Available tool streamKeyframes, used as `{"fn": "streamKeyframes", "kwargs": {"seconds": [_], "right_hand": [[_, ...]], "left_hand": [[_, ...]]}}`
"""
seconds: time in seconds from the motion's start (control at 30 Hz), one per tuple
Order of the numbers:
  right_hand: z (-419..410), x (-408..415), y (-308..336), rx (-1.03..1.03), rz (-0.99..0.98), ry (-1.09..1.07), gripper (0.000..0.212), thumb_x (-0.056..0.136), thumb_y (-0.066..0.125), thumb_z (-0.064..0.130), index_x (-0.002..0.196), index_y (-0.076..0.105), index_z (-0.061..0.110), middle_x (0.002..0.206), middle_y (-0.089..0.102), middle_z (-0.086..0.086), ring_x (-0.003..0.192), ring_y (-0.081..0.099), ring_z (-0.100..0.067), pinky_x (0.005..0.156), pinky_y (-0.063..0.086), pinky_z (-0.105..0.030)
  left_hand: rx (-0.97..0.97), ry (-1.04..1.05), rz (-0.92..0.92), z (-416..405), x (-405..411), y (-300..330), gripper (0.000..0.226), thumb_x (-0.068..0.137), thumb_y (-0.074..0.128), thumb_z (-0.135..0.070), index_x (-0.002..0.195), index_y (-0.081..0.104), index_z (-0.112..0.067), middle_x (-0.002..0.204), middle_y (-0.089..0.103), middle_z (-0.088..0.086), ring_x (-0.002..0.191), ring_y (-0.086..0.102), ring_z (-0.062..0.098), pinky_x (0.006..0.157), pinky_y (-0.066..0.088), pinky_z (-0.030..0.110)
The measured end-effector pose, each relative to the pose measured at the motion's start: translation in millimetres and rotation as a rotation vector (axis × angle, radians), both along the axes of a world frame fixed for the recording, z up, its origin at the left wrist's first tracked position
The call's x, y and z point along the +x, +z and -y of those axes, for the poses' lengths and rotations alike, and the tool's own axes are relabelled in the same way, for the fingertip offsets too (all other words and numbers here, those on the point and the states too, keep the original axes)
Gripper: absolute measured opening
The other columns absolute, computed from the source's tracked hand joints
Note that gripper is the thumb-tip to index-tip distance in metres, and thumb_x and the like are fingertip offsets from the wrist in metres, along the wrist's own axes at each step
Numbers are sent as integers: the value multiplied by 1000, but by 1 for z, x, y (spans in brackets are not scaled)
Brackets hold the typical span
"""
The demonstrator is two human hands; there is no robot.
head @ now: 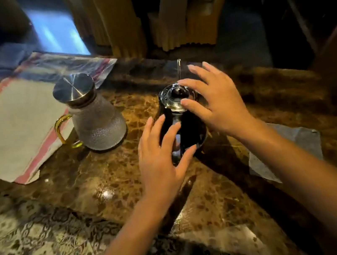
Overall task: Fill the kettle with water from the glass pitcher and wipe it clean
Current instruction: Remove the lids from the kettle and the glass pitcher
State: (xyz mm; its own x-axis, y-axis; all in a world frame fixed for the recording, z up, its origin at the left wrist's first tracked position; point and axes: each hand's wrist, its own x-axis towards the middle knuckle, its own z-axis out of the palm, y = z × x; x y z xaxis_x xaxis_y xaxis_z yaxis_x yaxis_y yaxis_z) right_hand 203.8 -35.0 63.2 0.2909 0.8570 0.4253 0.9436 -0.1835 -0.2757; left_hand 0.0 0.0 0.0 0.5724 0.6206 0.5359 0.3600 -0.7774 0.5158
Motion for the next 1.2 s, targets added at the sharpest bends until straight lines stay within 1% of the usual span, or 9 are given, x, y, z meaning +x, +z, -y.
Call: {"fn": "streamKeyframes", "kwargs": {"seconds": [0.17,0.3,0.43,0.57,0.8,0.93,1.03,1.13,1.2], "right_hand": [[-9,1,4,83,-63,-1,35,98,58,48,125,69,28,135,64,2,142,45,-25,117,30,-49],[-17,-3,8,128,-31,-4,22,96,64,41,110,73,26,115,68,6,124,54,-19,107,36,-40],[-22,-11,10,127,-40,61,18,94,67,36,106,72,23,113,70,7,117,59,-16,104,38,-35],[-24,-25,13,119,-74,39,19,95,66,36,105,72,22,97,73,7,96,65,-16,98,43,-36],[-25,-55,27,47,-35,-114,21,90,70,43,98,71,24,94,70,9,91,61,-14,77,41,-28],[-27,-74,29,14,-17,-200,19,89,70,41,92,63,23,89,58,9,87,51,-11,69,41,-28],[-29,-87,24,15,-2,-273,18,91,69,34,99,61,20,95,57,6,90,51,-15,72,38,-27],[-33,-95,26,-33,19,-285,24,96,65,31,117,63,21,109,62,3,99,58,-18,78,43,-28],[-37,-97,30,-61,-34,-303,24,97,64,30,120,64,23,112,63,4,100,62,-18,78,47,-29]], "left_hand": [[54,28,7,-7,5,-2,48,93,73,-33,136,62,-17,148,55,10,150,38,33,119,36,50],[96,13,12,-18,-9,-4,47,93,74,-25,136,63,-12,147,59,5,148,40,33,116,38,56],[133,-36,14,-38,-27,-1,45,91,77,-17,134,64,-10,145,61,2,149,39,33,115,38,57],[121,-111,-2,-66,-44,4,43,93,75,-14,134,63,-12,143,63,1,148,41,30,112,41,57],[30,-255,-96,-107,-62,11,45,95,70,-7,137,59,-14,148,58,-1,154,34,28,118,36,56],[14,-293,-122,-125,-69,16,41,98,65,-20,138,59,-19,147,57,-6,155,32,23,122,31,46],[51,-280,-52,-129,-64,18,34,99,62,-31,131,68,-18,133,68,-5,144,48,22,118,36,38],[65,-244,38,-127,-53,15,29,100,63,-29,123,74,-15,119,75,-1,125,63,23,106,50,43],[83,-224,52,-125,-49,13,30,100,63,-27,125,74,-14,115,75,2,116,66,24,99,54,41]]}}
